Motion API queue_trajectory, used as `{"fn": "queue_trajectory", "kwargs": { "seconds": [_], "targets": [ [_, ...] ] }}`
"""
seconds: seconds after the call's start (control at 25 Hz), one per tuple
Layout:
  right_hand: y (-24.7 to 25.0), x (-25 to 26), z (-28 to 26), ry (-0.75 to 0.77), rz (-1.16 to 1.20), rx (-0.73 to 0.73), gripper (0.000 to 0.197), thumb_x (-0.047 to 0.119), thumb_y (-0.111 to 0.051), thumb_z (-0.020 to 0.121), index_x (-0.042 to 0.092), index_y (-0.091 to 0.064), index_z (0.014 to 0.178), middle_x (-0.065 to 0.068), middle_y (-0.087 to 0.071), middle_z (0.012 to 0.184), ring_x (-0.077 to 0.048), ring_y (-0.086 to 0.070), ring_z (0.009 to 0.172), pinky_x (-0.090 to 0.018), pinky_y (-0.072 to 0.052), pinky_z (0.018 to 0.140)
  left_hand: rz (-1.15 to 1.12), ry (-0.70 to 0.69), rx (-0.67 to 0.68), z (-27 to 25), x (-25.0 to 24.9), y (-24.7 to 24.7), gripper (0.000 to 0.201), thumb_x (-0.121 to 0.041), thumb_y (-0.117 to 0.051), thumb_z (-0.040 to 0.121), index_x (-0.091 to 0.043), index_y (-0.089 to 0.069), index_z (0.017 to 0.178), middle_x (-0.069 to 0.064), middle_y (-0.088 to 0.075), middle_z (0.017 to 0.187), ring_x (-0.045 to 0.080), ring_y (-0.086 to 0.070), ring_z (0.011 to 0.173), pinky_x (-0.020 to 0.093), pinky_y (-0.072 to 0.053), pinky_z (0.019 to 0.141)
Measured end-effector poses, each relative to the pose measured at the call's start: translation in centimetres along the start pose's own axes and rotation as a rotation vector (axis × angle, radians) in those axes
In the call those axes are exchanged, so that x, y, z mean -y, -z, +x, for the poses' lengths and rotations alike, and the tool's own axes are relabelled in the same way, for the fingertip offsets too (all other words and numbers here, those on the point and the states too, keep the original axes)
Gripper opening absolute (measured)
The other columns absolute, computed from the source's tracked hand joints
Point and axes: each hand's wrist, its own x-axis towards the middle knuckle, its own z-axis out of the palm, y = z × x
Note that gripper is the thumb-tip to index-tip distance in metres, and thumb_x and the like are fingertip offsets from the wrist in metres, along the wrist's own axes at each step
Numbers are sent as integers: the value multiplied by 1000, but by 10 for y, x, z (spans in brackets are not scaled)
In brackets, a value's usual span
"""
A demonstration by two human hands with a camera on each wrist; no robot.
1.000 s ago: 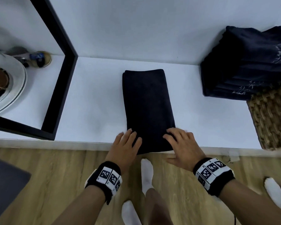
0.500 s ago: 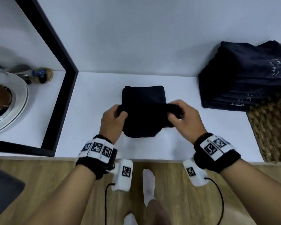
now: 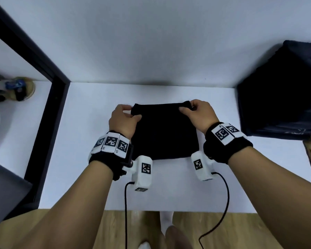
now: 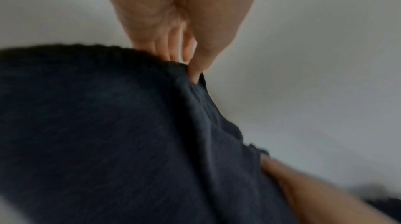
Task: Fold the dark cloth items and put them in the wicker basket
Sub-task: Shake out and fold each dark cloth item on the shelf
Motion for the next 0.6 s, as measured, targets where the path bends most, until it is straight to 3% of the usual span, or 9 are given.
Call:
{"fn": "queue_trajectory", "kwargs": {
  "seconds": [0.08, 0.12, 0.2, 0.28, 0.4, 0.48, 0.56, 0.6],
  "targets": [
    [-1, 1, -2, 4, -29, -13, 23, 36, -66, 86, 14, -59, 87, -3, -64, 88, -23, -60, 86, -29, -45, 76, 72, -307, -118, -25, -8, 2, 37, -34, -68, 83, -19, -56, 114, 3, -57, 109, 19, -56, 98, 27, -43, 87],
    [-2, 2, -4, 9, -51, -26, 22, 36, -65, 86, 16, -59, 89, -3, -63, 89, -22, -59, 87, -27, -43, 75, 110, -501, -74, -38, -9, -1, 41, -44, -67, 81, -20, -57, 113, 2, -55, 109, 19, -53, 99, 29, -42, 87],
    [-4, 3, -6, 9, -75, -51, 24, 36, -64, 87, 14, -61, 95, -4, -66, 95, -24, -60, 92, -26, -41, 77, 425, -770, 165, -60, -7, -11, 63, -64, -64, 70, -22, -58, 117, 3, -54, 114, 23, -49, 103, 36, -40, 90],
    [-7, 4, -8, 6, -77, -67, 28, 36, -63, 88, 12, -62, 101, -6, -67, 100, -25, -61, 96, -26, -41, 78, 804, -874, 265, -67, 4, -23, 74, -67, -67, 65, -21, -56, 123, 7, -52, 121, 30, -49, 105, 43, -39, 88],
    [-8, 2, -7, 6, -89, -74, 29, 36, -62, 88, 11, -62, 104, -6, -67, 101, -26, -61, 98, -26, -41, 79, 795, -997, 198, -63, 15, -26, 53, -48, -79, 64, -14, -66, 103, 10, -62, 109, 34, -58, 91, 44, -45, 76],
    [-9, 1, -6, 2, -89, -69, 29, 37, -62, 88, 12, -61, 102, -4, -66, 98, -27, -61, 97, -25, -40, 77, 558, -984, 195, -62, 17, -23, 33, -37, -77, 71, -14, -69, 94, 5, -65, 104, 29, -59, 89, 40, -47, 77],
    [-9, 1, -5, -6, -75, -59, 28, 38, -62, 88, 13, -60, 102, -2, -63, 94, -26, -60, 97, -25, -39, 77, 302, -742, 209, -57, 9, -15, 16, -28, -73, 79, -15, -70, 88, -2, -67, 93, 18, -59, 85, 28, -45, 79],
    [-8, 0, -5, -11, -63, -55, 29, 38, -62, 88, 13, -60, 102, -1, -62, 94, -26, -60, 96, -26, -40, 77, 195, -600, 154, -51, 3, -11, 11, -27, -73, 81, -17, -69, 81, -4, -66, 82, 12, -58, 77, 23, -44, 75]
  ]
}}
